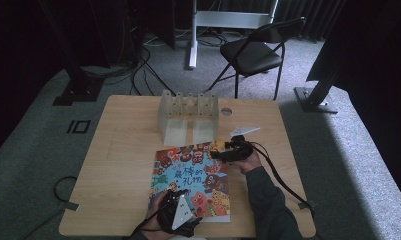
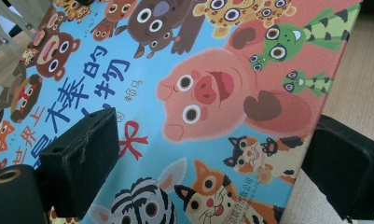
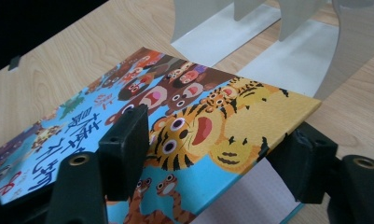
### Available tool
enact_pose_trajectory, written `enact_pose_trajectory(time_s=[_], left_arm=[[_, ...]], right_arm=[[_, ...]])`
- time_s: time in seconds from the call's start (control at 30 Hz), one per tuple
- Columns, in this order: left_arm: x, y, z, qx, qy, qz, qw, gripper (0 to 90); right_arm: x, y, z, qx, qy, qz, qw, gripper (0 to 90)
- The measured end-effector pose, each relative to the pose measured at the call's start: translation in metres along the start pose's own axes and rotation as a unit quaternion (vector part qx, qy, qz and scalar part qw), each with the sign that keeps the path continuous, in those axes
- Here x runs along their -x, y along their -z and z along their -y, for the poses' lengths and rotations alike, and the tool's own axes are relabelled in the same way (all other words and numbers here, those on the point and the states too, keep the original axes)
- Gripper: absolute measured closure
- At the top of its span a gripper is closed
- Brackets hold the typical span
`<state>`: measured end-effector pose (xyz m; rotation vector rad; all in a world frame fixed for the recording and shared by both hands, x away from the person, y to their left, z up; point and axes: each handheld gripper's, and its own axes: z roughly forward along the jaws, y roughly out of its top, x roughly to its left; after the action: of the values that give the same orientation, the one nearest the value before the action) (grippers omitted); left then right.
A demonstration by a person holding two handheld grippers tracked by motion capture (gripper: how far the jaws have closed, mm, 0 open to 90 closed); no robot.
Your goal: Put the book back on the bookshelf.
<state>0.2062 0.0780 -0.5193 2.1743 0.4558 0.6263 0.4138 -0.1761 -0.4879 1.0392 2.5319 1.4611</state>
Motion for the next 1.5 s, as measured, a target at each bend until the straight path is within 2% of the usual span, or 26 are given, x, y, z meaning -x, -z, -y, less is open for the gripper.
enact_pose_trajectory(time_s=[0.23, 0.33, 0.5, 0.6, 0.8, 0.93, 1.0, 1.17, 1.5], left_arm=[[-0.005, 0.002, 0.001, 0.002, 0.019, 0.021, 0.9996, 8.3], [-0.005, 0.005, 0.002, 0.005, 0.022, 0.024, 0.9995, 11.2], [-0.005, 0.015, -0.001, 0.020, 0.026, 0.040, 0.9987, 11.6], [-0.009, 0.020, -0.001, 0.032, 0.040, 0.050, 0.9975, 11.6], [-0.018, 0.023, 0.001, 0.033, 0.053, 0.049, 0.9969, 11.8], [-0.022, 0.023, 0.002, 0.030, 0.057, 0.041, 0.9971, 12.3], [-0.024, 0.022, 0.003, 0.026, 0.060, 0.025, 0.9976, 13.1], [-0.034, 0.023, 0.005, 0.022, 0.072, 0.008, 0.9971, 14.2], [-0.053, 0.023, 0.015, 0.012, 0.100, -0.019, 0.9947, 14.5]], right_arm=[[-0.001, 0.002, -0.002, 0.005, -0.006, 0.001, 1.0000, 36.8], [-0.001, 0.004, -0.004, 0.009, -0.009, -0.003, 0.9999, 39.8], [0.000, 0.005, -0.005, 0.006, -0.016, -0.006, 0.9998, 42.0], [0.000, 0.006, -0.006, 0.009, -0.017, -0.009, 0.9998, 43.7], [0.002, 0.007, -0.007, 0.011, -0.023, -0.018, 0.9995, 46.1], [0.001, 0.007, -0.007, 0.013, -0.024, -0.018, 0.9995, 46.6], [0.000, 0.008, -0.009, 0.012, -0.021, -0.016, 0.9996, 46.6], [-0.003, 0.009, -0.013, 0.012, -0.013, -0.013, 0.9997, 46.7], [-0.007, 0.011, -0.018, 0.016, -0.010, -0.014, 0.9997, 48.1]])
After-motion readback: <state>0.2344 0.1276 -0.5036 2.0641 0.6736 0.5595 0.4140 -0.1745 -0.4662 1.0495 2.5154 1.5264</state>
